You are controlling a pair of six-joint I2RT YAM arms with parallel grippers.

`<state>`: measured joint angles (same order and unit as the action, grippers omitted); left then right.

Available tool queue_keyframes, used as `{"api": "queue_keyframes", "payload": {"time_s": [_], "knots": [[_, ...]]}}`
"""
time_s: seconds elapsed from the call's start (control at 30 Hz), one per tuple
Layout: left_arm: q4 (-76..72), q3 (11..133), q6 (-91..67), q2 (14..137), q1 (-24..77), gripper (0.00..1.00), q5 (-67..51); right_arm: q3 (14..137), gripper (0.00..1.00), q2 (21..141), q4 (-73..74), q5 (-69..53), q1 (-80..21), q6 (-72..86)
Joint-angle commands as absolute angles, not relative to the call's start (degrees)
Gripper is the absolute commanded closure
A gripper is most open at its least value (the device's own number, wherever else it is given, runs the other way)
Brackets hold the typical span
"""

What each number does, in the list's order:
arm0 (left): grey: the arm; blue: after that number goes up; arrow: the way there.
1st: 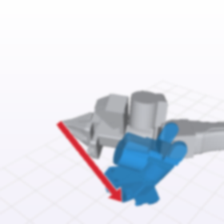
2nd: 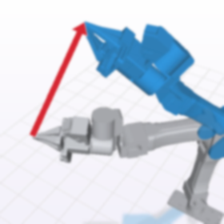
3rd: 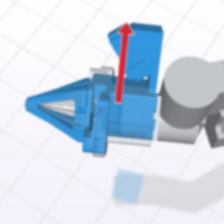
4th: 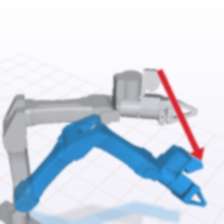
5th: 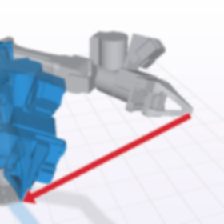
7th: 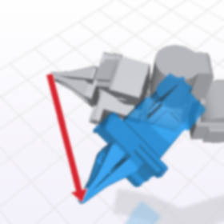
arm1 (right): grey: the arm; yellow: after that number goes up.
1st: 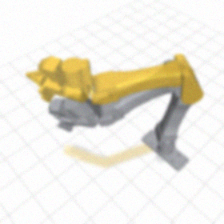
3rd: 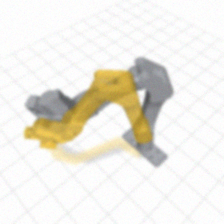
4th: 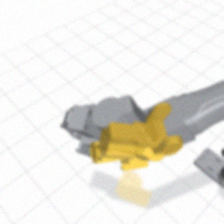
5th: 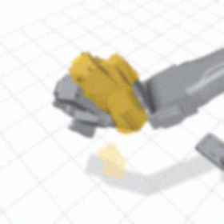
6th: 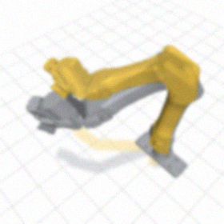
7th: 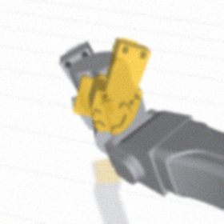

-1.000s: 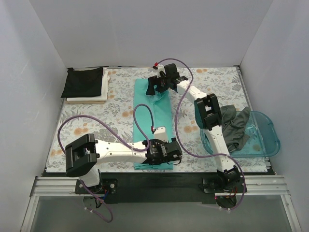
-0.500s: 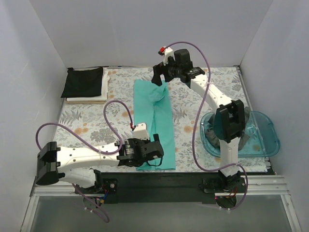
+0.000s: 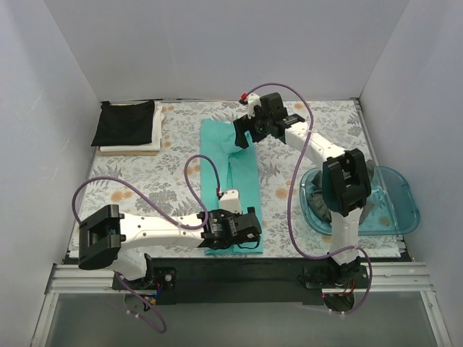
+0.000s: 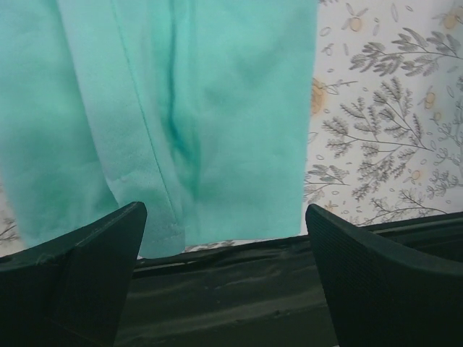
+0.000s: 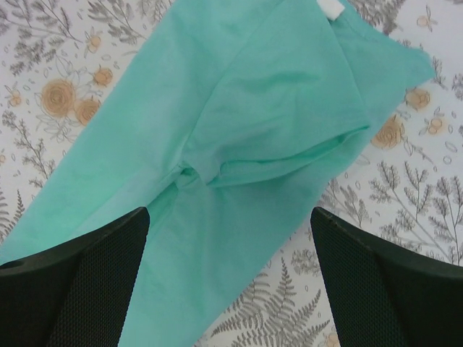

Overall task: Fold and stack the t-shirts
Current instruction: Fold the tshirt

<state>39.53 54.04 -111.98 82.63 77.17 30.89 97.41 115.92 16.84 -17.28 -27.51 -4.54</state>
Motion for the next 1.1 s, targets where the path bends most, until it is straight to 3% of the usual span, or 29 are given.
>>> {"api": "queue_keyframes", "payload": {"time_s": [0.0,0.1,0.37,0.6,0.77,1.07], "knots": [[33.2,58.3,-105.9,86.6,77.2,0.08,28.7,93.3,0.02,107.8,15.9,-10.6,-27.6,-1.9],[31.4,62.7,-103.8,94.2,77.1,0.07,28.1,88.8,0.02,102.4,15.9,-9.5,-26.4,-0.4],[34.1,65.7,-103.4,100.7,76.8,0.07,28.9,85.0,0.02,97.3,16.1,-8.9,-25.0,-0.4],[30.0,63.9,-98.0,95.3,77.0,0.07,26.3,84.0,0.02,94.2,15.9,-7.9,-24.7,1.0],[20.5,61.3,-87.8,90.5,76.9,0.07,16.1,84.3,0.02,92.7,15.5,-6.7,-24.6,1.6],[19.7,61.0,-80.6,88.0,77.0,0.07,8.9,82.1,0.02,90.9,14.8,-4.7,-24.0,1.6]]}}
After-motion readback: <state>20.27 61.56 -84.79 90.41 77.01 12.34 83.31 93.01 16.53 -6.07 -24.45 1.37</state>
